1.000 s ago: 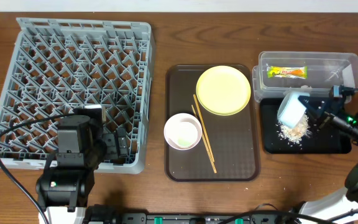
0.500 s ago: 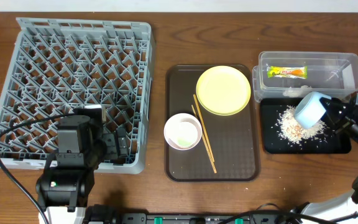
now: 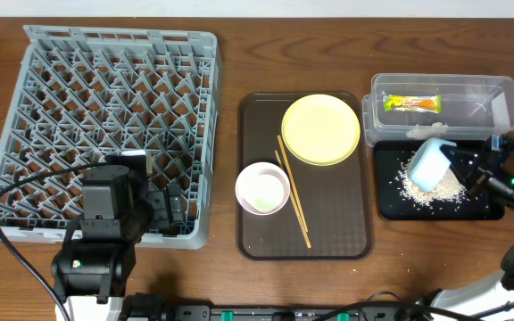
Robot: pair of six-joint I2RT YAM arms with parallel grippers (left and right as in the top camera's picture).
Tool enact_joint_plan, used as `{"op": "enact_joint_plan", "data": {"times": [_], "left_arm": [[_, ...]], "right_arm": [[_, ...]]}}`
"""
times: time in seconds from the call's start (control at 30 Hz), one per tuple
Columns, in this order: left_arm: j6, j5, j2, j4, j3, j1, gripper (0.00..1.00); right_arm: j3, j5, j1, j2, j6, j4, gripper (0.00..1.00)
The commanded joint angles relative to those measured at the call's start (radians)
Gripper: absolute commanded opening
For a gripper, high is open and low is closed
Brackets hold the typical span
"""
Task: Sort waste into correct bins and load items into the dishwasher
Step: 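Tip the blue bowl over the black tray to dump the rice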
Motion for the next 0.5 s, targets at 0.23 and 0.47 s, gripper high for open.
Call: {"op": "enact_joint_plan", "data": {"times": [0.23, 0.47], "left_arm": [[-0.009, -0.001, -0.001, 0.001, 0.02, 0.002, 0.95], [-0.009, -0.001, -0.001, 0.001, 0.02, 0.002, 0.95]], "right_arm": [[0.004, 0.077, 0.021, -0.01, -0.065, -0.054, 0.01], [0.024, 0.24, 0.064, -0.116, -0.067, -0.092, 0.01]]}}
